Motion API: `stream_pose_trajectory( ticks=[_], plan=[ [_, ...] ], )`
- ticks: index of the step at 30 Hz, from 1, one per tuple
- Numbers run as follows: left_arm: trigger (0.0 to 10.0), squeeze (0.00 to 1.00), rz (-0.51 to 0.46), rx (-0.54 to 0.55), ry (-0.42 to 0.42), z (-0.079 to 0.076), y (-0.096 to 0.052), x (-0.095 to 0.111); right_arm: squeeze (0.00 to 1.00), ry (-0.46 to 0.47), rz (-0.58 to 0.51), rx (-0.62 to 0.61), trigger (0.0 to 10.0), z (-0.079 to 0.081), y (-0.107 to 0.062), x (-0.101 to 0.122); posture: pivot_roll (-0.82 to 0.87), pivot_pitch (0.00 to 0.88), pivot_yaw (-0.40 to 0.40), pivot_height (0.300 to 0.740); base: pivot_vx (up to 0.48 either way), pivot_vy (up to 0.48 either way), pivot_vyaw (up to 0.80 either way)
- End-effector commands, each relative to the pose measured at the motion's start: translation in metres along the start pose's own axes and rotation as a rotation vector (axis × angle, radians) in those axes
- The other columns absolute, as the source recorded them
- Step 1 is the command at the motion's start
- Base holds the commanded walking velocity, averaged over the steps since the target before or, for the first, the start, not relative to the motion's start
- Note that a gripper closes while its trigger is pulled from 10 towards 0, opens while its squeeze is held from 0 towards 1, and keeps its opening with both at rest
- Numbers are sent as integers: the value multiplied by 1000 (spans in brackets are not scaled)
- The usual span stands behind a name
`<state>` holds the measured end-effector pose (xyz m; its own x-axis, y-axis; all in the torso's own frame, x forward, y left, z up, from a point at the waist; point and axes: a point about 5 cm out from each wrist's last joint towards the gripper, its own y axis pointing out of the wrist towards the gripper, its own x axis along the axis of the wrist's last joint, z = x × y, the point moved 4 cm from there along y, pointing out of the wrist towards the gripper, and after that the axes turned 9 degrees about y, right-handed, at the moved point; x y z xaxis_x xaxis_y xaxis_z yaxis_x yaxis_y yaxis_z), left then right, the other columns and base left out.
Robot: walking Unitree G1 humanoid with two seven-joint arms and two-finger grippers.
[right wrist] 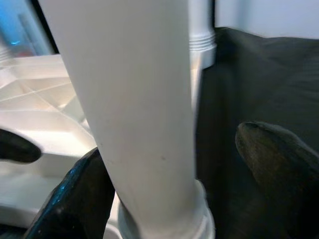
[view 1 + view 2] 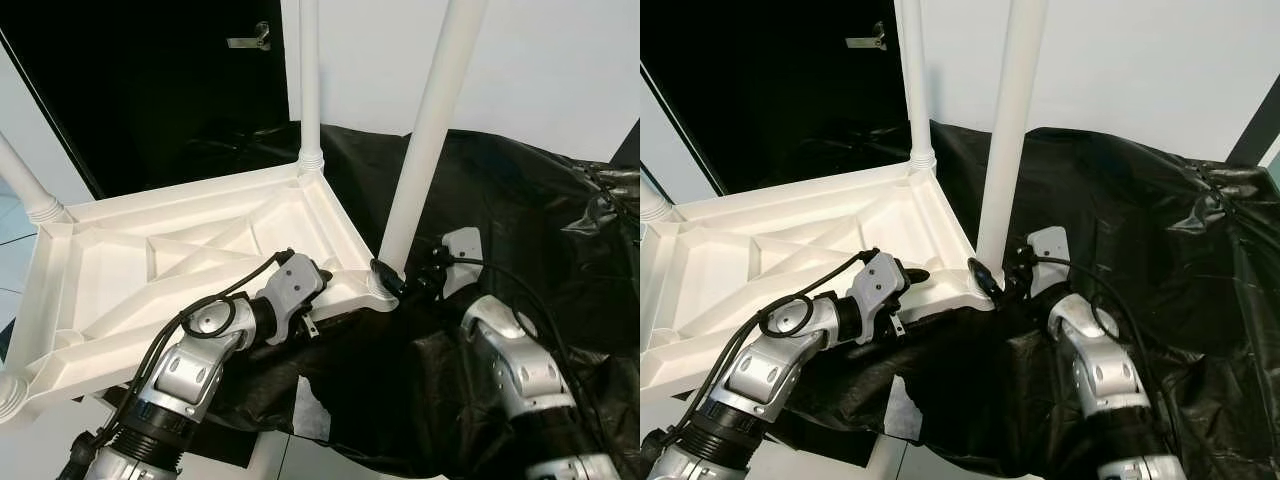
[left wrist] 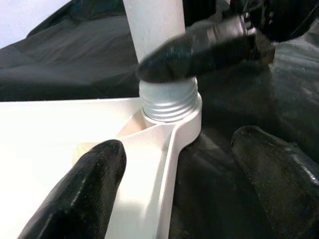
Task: Building children table
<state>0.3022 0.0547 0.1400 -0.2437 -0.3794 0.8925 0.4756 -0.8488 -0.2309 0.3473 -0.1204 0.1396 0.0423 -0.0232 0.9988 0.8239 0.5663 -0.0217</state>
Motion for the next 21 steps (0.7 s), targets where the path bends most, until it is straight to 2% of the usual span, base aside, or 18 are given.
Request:
stream_pose_trajectory(
  ticks=[1, 9, 12, 13, 14, 15, 17, 18, 21],
  plan=[
    [10000, 0, 22, 67, 8, 6, 1, -1, 0, -30, 15, 42, 10000, 0, 5, -1, -23, 0, -13, 740, 0, 0, 0],
    [10000, 0, 14, 63, 8, 4, 5, 1, 0, -33, 78, 208, 10000, 7, 21, -6, -14, 0, -31, 740, 0, 0, 0],
    [10000, 0, 14, 61, 8, 4, 6, 0, 0, -43, 86, 228, 10000, 8, 23, -6, -12, 0, -36, 740, 0, 0, 0],
    [10000, 0, 14, 57, 11, 3, 7, 0, 0, -38, 105, 257, 8314, 8, 25, -9, -12, 0, -39, 740, 0, 0, 0],
    [10000, 0, 14, 57, 11, 3, 7, 0, 0, -38, 105, 257, 8314, 8, 25, -9, -12, 0, -39, 740, 0, 0, 0],
    [10000, 0, 14, 58, 9, 2, 8, -1, 0, -39, 105, 259, 4118, 7, 26, -10, -12, 0, -48, 740, 0, 0, 0],
    [10000, 0, 14, 58, 8, 2, 8, -2, 0, -38, 102, 261, 4118, 6, 27, -10, -12, 0, -48, 740, 0, 0, 0],
    [10000, 0, 18, 72, 8, 4, 9, -3, 0, -27, 93, 257, 0, 4, 27, -9, -12, 0, -49, 740, 0, 0, 0],
    [10000, 0, 15, 87, 2, 6, 9, -2, 0, -10, 85, 244, 0, 2, 27, -10, -14, 0, -50, 740, 0, 0, 0]
  ],
)
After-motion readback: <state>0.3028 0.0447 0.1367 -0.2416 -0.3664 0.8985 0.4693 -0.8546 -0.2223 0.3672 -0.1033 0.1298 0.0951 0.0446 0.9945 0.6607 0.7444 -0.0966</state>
